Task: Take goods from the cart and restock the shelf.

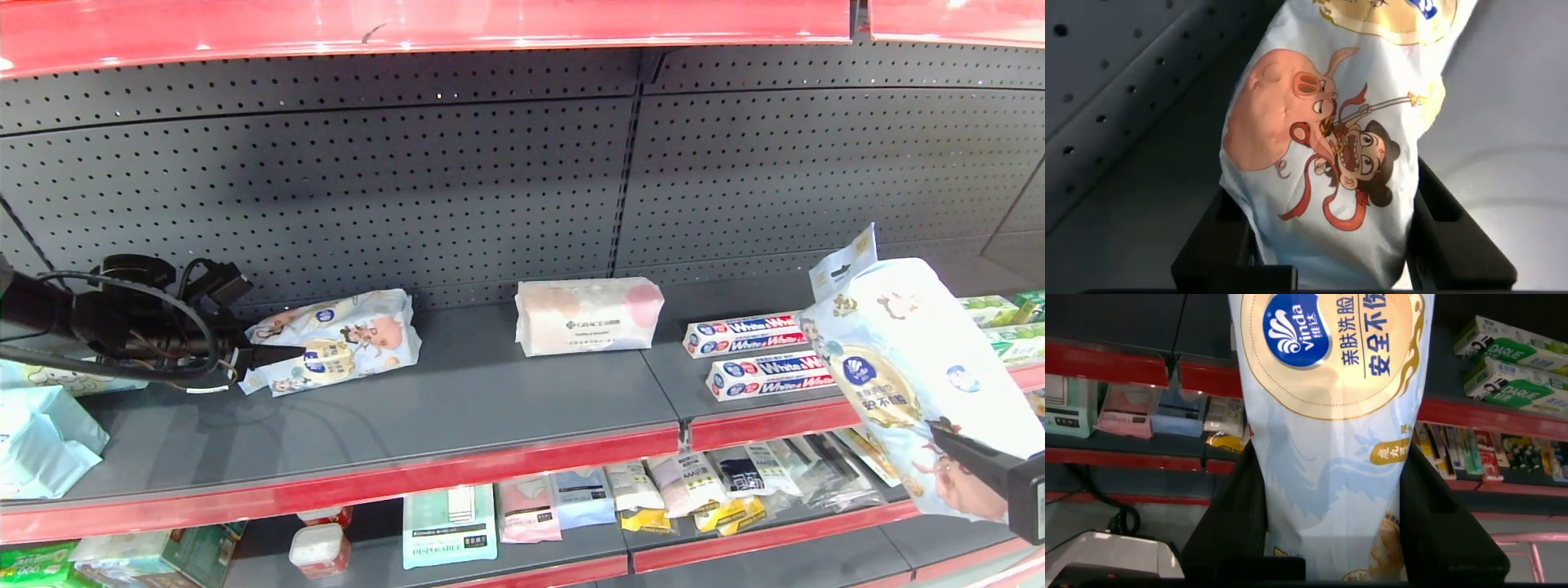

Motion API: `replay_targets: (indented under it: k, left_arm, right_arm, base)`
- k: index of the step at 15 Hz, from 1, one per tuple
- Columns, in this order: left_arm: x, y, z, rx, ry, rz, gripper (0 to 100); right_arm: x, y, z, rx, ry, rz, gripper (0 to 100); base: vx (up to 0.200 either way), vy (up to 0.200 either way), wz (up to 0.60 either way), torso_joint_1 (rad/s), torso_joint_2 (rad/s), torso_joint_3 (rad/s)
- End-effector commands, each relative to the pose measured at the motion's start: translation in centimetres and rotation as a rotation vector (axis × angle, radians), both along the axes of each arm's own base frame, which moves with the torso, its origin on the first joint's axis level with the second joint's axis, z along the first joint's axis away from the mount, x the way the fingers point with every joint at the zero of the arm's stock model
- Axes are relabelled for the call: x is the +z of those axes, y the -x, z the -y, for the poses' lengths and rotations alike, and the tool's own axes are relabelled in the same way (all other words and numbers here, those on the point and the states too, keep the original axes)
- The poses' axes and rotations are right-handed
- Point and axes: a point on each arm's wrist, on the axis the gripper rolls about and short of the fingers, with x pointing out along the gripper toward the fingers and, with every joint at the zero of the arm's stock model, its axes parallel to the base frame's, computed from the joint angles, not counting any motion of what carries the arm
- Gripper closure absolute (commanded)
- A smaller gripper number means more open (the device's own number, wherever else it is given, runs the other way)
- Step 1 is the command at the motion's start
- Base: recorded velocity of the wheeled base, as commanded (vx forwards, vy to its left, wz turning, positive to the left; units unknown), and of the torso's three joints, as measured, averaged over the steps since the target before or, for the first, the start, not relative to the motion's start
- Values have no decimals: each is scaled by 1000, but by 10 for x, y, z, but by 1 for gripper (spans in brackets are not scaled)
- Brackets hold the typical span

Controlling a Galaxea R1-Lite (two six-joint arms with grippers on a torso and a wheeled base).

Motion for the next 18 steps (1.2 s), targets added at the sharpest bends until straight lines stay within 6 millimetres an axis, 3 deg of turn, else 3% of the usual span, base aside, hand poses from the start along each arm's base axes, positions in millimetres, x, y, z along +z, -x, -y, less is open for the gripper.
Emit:
replay_targets:
  k: [1,6,14,18]
  left_arm:
    - [9,6,2,-32,19,10,100]
    - [31,30,10,-84,59,47,100]
    - [28,77,3,-110,54,74,100]
    - [15,95,-10,-96,54,71,100]
  right_arm:
    - [0,0,0,0,0,0,100]
    - [0,0,0,0,0,1,100]
    - [2,-4,0,1,2,-2,100]
    - [2,-6,0,1,2,-7,100]
  base:
    - [0,0,0,0,0,0]
    - [0,0,0,0,0,0]
    - [0,0,0,0,0,0]
    - [0,0,0,0,0,0]
